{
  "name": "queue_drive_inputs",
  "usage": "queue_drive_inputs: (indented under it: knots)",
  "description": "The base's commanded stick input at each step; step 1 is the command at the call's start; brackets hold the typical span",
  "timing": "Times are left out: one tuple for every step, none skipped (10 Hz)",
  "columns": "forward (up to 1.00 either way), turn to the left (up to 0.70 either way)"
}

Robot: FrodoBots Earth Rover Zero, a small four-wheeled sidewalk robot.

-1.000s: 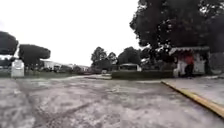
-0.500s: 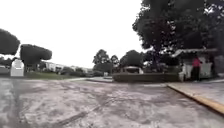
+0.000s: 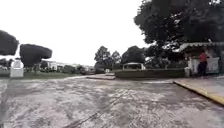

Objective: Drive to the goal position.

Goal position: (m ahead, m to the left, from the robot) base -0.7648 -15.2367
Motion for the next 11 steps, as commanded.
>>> queue_drive_inputs:
  knots:
    - [0.70,0.00]
    - [0.70,0.00]
    - [0.70,0.00]
    - [0.70,0.00]
    - [0.70,0.00]
    - [0.70,0.00]
    - [0.70,0.00]
    - [0.70,0.00]
    - [0.70,0.00]
    - [0.70,0.00]
    - [0.70,0.00]
